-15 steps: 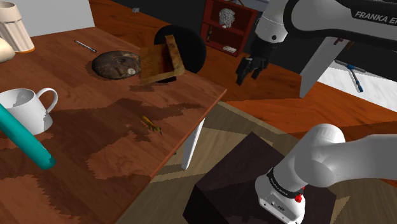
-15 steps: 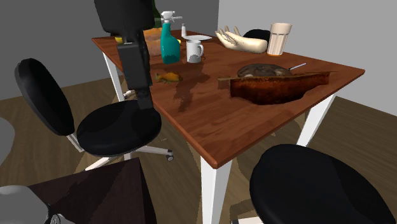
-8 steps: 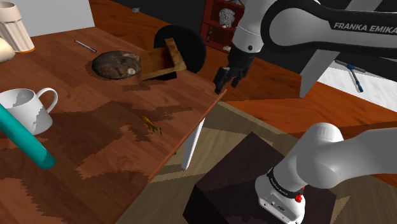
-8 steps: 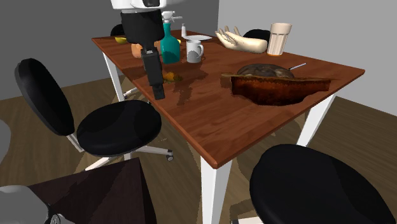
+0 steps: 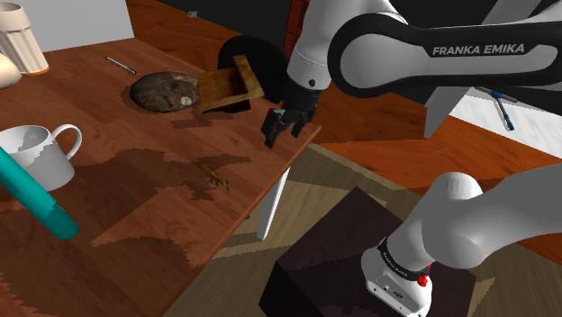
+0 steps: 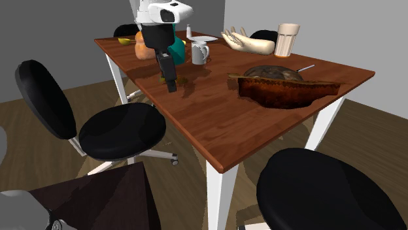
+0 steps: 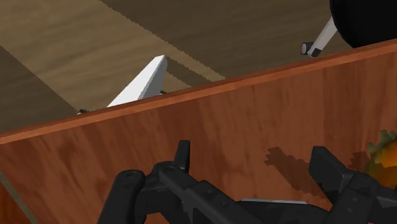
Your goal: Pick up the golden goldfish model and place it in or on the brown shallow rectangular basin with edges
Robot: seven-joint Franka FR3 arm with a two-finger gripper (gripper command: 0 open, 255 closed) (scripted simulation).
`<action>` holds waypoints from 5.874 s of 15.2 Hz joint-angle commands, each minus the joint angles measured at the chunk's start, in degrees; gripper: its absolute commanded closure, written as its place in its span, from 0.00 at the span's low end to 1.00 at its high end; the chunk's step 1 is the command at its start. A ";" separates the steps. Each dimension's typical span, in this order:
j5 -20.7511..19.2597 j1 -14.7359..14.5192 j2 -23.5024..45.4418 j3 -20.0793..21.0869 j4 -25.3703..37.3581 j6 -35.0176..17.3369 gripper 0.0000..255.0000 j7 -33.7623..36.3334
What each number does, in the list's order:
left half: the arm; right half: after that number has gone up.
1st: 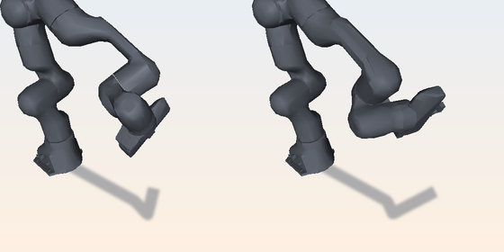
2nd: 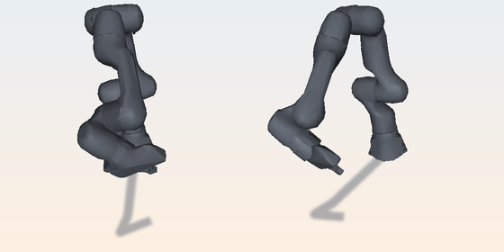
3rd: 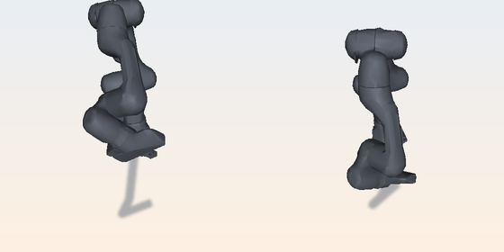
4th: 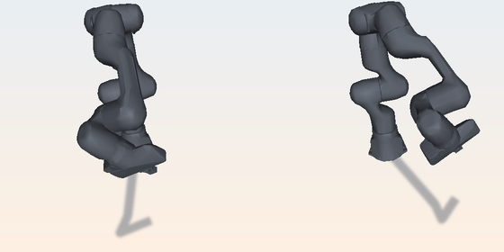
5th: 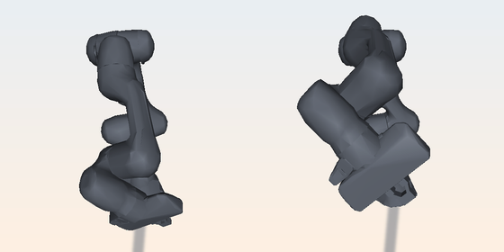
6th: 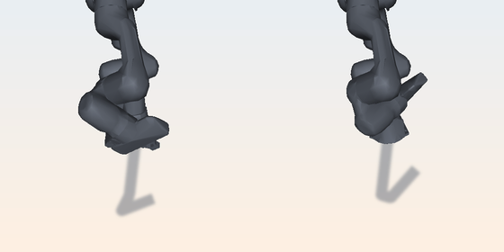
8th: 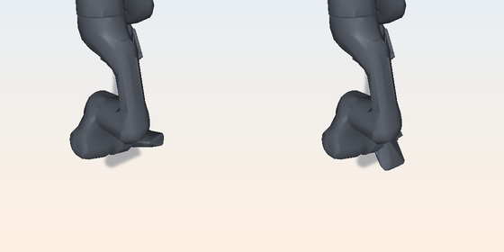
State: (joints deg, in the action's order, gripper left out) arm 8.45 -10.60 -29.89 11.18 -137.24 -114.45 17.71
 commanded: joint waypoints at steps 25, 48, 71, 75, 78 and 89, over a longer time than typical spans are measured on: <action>-0.21 -4.53 22.93 10.52 9.88 -18.40 0.00 8.70; 0.18 -4.38 20.34 9.95 15.19 -10.60 1.00 8.71; -0.51 -3.88 19.35 9.11 31.33 6.47 1.00 9.89; -0.86 -1.80 22.15 6.33 33.98 6.96 1.00 5.17; -1.15 -0.25 24.78 4.43 36.70 7.52 1.00 1.82; -2.05 5.33 38.41 -1.05 53.11 11.91 1.00 -8.97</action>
State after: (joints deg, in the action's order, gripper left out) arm 6.48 -5.76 7.03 10.55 -86.40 -103.46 9.64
